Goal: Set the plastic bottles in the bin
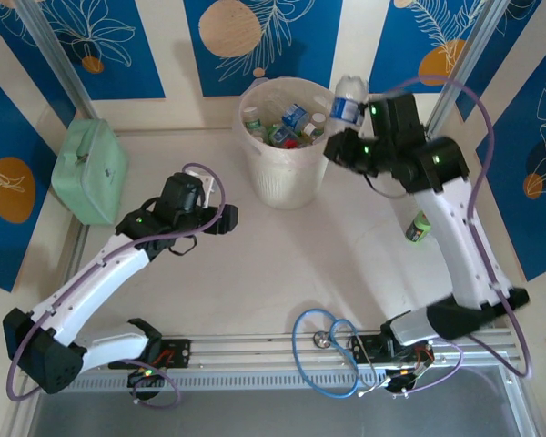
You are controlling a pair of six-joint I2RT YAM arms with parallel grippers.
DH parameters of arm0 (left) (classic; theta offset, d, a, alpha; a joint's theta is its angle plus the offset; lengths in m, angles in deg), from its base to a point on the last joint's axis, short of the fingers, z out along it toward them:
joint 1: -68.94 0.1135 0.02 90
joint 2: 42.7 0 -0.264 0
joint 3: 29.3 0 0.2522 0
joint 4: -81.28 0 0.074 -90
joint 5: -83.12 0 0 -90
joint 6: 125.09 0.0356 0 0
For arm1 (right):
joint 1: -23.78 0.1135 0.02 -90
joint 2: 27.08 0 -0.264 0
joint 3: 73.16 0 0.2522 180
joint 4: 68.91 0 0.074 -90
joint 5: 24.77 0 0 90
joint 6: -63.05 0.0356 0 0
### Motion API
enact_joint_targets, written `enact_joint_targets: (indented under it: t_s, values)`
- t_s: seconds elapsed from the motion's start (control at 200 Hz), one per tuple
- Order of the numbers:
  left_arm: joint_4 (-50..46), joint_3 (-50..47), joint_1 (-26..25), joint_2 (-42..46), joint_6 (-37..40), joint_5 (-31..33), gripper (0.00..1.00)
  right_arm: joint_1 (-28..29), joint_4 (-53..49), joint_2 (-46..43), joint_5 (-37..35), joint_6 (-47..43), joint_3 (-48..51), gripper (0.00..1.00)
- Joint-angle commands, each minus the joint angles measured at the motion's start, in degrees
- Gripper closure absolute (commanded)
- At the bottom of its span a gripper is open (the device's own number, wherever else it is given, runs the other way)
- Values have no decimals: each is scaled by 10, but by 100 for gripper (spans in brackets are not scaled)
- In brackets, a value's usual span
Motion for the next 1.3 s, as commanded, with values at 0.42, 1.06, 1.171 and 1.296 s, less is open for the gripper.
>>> enact_joint_targets:
  t_s: [0.42,1.06,1.171,1.296]
  values:
    - [-16,-4,14,18,-5,17,20,-44,-84,294,48,4,-304,73]
    - [-9,-6,23,21,-7,14,20,-39,-58,190,25,19,-224,40]
    - [-12,1,24,21,-5,15,20,-33,-51,152,6,13,-199,40]
    - [-10,13,26,23,2,27,20,-9,-17,71,-55,-16,-116,39]
